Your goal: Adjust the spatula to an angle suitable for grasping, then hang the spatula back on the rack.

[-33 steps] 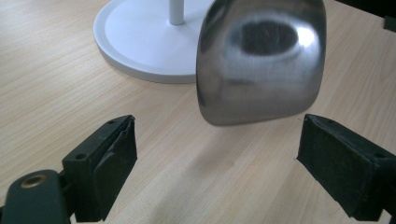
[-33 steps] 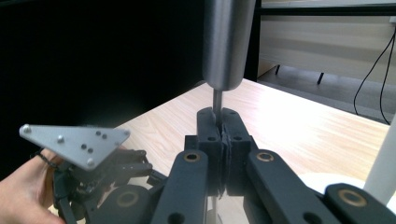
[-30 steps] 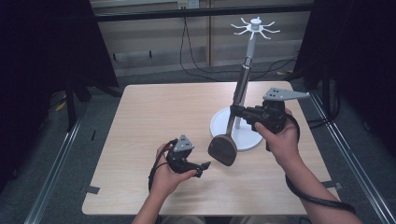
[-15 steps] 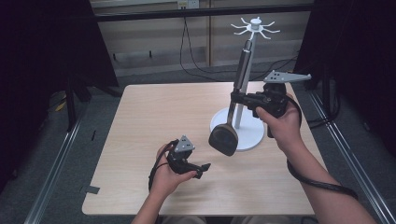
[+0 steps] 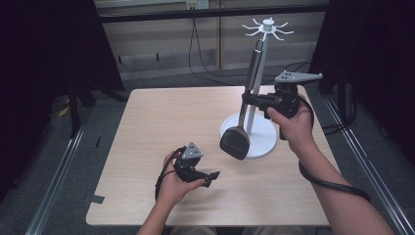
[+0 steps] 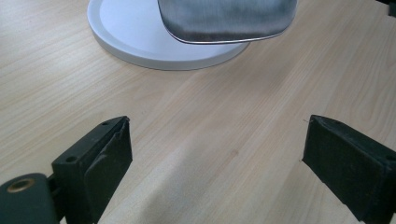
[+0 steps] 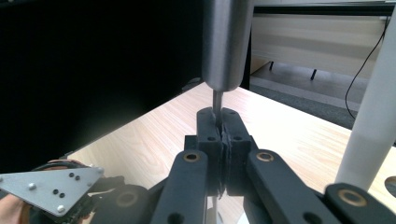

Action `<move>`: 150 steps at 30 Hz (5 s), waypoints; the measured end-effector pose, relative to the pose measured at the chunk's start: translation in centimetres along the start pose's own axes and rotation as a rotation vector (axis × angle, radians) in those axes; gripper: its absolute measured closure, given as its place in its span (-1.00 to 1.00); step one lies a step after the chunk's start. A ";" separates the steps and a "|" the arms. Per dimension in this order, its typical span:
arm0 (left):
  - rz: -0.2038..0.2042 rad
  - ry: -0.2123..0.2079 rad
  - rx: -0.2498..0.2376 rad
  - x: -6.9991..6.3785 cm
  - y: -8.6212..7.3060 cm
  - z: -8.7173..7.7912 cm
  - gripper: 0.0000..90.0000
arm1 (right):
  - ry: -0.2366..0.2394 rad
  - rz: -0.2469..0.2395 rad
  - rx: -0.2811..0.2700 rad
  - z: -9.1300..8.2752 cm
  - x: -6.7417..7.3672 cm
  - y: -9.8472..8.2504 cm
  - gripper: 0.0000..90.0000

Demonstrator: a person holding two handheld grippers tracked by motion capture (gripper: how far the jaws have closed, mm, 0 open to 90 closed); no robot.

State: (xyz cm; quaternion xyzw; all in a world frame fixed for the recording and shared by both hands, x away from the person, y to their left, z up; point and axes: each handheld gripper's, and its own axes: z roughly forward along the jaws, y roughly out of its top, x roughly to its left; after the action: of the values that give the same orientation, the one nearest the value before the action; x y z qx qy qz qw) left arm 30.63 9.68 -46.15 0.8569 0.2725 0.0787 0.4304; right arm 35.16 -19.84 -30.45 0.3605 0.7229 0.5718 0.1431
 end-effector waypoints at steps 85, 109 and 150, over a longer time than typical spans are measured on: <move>-0.019 -0.018 0.045 0.2 -0.3 0.6 -0.82 | -0.204 -0.027 -0.031 -1.3 -1.9 -1.6 0.20; -0.023 -0.015 0.042 0.1 -0.2 0.7 -0.82 | -0.206 -0.014 0.005 -3.3 -1.9 -5.0 -0.45; -0.012 -0.040 0.039 0.2 -0.5 0.9 -0.92 | -0.164 -0.049 0.136 -2.4 0.2 -11.8 -0.88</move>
State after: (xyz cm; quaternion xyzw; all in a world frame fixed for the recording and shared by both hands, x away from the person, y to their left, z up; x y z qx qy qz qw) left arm 30.98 9.38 -47.13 0.8649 0.2706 0.0538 0.4194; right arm 29.30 -22.46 -40.67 0.3971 0.7544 0.4865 0.1910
